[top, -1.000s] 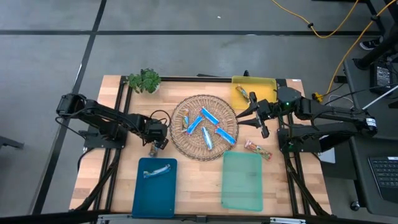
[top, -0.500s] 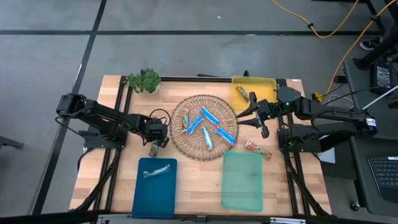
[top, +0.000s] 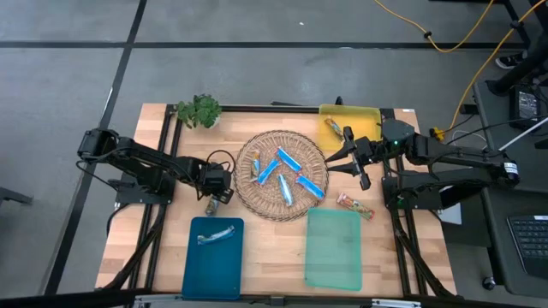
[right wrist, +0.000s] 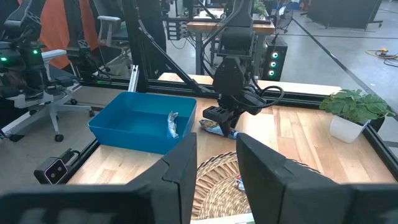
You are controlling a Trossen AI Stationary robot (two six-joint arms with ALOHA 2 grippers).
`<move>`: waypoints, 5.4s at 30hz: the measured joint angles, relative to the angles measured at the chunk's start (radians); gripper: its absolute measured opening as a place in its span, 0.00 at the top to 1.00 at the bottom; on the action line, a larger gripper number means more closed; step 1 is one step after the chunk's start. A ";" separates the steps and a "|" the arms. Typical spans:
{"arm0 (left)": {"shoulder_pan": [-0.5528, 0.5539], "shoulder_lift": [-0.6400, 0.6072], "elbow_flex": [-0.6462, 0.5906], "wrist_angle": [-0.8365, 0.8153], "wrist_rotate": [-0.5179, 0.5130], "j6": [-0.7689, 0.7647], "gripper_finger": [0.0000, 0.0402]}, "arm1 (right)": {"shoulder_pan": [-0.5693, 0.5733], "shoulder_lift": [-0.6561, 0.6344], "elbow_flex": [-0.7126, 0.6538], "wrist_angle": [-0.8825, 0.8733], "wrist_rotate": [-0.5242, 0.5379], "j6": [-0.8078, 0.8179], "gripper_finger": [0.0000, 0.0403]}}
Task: Pick and place Granola Bars by type
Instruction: Put the blue granola bar into the blue bin
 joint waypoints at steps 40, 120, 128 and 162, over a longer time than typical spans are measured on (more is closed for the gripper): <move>0.000 -0.040 0.076 -0.017 0.015 0.131 0.92 | 0.000 0.000 0.000 0.000 0.000 0.000 0.71; -0.681 -0.043 0.716 -0.147 -0.116 0.386 0.92 | 0.000 0.000 0.000 0.013 0.008 0.076 0.71; -0.676 0.019 0.716 -0.207 -0.133 0.205 0.92 | 0.000 0.000 0.000 -0.019 0.008 0.074 0.71; -0.677 0.460 0.716 -0.272 -0.093 -0.265 0.92 | 0.000 0.000 0.000 -0.146 0.008 0.068 0.71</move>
